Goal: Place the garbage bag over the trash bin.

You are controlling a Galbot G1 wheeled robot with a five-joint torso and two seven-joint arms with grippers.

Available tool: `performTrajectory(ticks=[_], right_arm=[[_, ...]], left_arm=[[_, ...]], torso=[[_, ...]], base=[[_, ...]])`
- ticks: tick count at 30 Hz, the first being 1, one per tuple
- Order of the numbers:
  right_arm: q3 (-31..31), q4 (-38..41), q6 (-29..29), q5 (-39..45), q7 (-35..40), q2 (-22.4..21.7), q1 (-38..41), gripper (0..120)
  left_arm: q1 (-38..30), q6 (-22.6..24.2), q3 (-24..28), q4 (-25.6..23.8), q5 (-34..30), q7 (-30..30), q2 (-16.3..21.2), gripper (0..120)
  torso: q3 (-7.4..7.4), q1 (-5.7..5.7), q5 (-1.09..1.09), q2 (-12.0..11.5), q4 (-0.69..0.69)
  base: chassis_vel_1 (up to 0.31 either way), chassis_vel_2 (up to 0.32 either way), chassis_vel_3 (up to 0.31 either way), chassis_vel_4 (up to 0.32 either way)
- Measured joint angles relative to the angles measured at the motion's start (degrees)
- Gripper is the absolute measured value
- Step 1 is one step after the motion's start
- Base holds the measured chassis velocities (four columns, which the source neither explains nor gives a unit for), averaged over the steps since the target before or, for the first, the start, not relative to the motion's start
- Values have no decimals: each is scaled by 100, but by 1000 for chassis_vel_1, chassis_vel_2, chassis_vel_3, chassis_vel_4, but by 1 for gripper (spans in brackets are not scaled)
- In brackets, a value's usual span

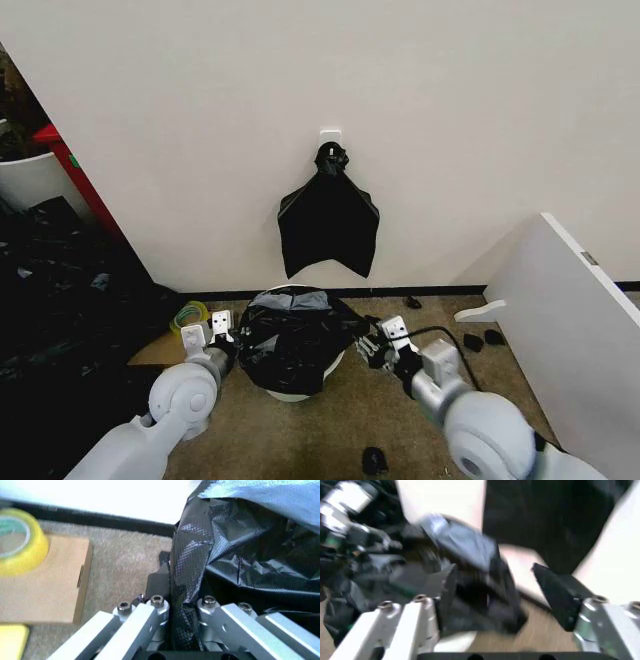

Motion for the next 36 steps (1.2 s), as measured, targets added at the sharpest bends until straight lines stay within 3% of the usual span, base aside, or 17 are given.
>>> performTrajectory(ticks=[6, 10, 16, 19, 23, 26, 27, 29, 31, 34, 36], right_arm=[[-177, -41, 366, -262, -550, -167, 407, 77], [-664, -426, 387, -261, -858, -26, 1153, 97], [-1067, -794, 316, -300, -989, 148, 1626, 99], [-1333, -967, 346, -483, -963, 248, 1817, 96], [-1790, -1227, 353, -808, -828, 519, 2111, 79], [-1918, -1337, 355, -901, -755, 605, 2202, 71], [-1969, -1364, 353, -841, -684, 637, 2226, 62], [-1989, -1366, 338, -792, -646, 646, 2232, 60], [-2010, -1394, 302, -745, -597, 624, 2254, 49], [-2022, -1421, 234, -704, -578, 592, 2275, 43], [-2031, -1456, 199, -676, -577, 544, 2284, 31]], left_arm=[[73, -131, 28, -86, 671, 473, 141, 3], [153, -437, 61, -192, 1568, 986, 293, 3], [150, -559, 132, -240, 1956, 1206, 345, 3], [166, -565, 132, -253, 1999, 1238, 345, 3], [174, -565, 121, -256, 2003, 1244, 331, 3], [173, -568, 124, -256, 2012, 1246, 315, 3], [165, -600, 136, -243, 2052, 1258, 307, 3], [155, -626, 146, -225, 2074, 1265, 300, 3], [130, -654, 165, -201, 2081, 1285, 287, 3], [115, -660, 170, -188, 2082, 1313, 285, 3], [112, -668, 174, -173, 2082, 1319, 280, 3]], torso=[[0, 0, 0, 0, 3], [1, 1, 2, -1, 3], [1, 1, -1, -1, 1], [1, 1, 0, -1, 2], [1, 1, 1, -2, 2], [1, 2, 0, -2, 2], [1, 1, 0, -1, 3], [1, 1, 1, -2, 3], [1, 1, -1, -2, 2], [1, 1, 0, -1, 2], [1, 1, 0, -2, 2]], base=[[0, 0, 0, 0], [0, 0, 0, 0], [0, 0, 0, 0], [0, 0, 0, 0], [0, 0, 0, 0], [0, 0, 0, 0], [0, 0, 0, 0], [0, 0, 0, 0], [0, 0, 0, 0], [0, 0, 0, 0], [0, 0, 0, 0]])
